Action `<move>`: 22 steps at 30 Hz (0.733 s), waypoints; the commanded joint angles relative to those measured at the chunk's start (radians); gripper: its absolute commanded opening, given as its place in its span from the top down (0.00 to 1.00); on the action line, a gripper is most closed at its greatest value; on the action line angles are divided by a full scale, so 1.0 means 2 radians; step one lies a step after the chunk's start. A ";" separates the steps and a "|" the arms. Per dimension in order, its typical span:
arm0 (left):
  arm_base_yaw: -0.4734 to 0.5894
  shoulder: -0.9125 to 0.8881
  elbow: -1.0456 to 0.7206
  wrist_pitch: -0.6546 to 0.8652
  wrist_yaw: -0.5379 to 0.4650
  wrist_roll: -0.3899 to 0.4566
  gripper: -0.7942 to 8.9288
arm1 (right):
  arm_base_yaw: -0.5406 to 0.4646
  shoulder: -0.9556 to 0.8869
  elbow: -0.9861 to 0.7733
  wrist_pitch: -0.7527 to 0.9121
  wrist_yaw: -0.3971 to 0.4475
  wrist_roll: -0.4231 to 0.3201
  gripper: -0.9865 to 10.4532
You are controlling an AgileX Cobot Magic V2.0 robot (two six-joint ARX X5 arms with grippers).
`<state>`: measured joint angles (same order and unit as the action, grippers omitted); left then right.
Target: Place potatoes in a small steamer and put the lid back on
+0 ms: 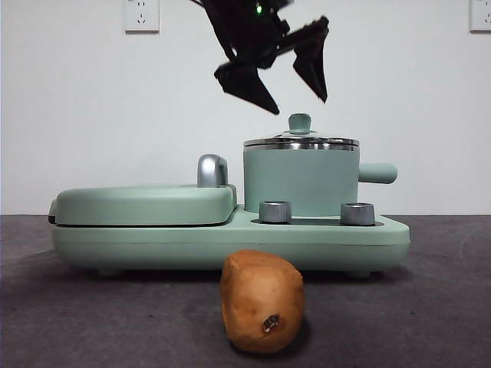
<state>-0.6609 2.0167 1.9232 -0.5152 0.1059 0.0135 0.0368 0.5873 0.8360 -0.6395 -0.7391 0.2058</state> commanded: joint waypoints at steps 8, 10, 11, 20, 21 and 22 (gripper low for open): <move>-0.007 0.023 0.016 0.004 -0.001 -0.001 0.47 | 0.001 0.003 0.007 0.005 0.000 -0.002 0.48; -0.007 0.023 0.016 0.003 -0.001 0.001 0.47 | 0.001 0.003 0.007 0.005 0.002 -0.002 0.48; -0.008 0.023 0.016 0.002 -0.001 0.001 0.47 | 0.001 0.003 0.007 0.005 0.003 -0.002 0.48; -0.014 0.035 0.016 -0.013 -0.001 0.001 0.49 | 0.001 0.003 0.007 0.005 0.003 -0.002 0.48; -0.014 0.035 0.016 -0.014 -0.001 0.001 0.52 | 0.001 0.003 0.007 0.005 0.003 -0.002 0.48; -0.014 0.036 0.016 -0.014 -0.001 0.001 0.55 | 0.001 0.003 0.007 0.005 0.003 -0.002 0.48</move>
<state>-0.6788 2.0590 1.9240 -0.5434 0.1036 0.0116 0.0368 0.5873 0.8360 -0.6395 -0.7334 0.2058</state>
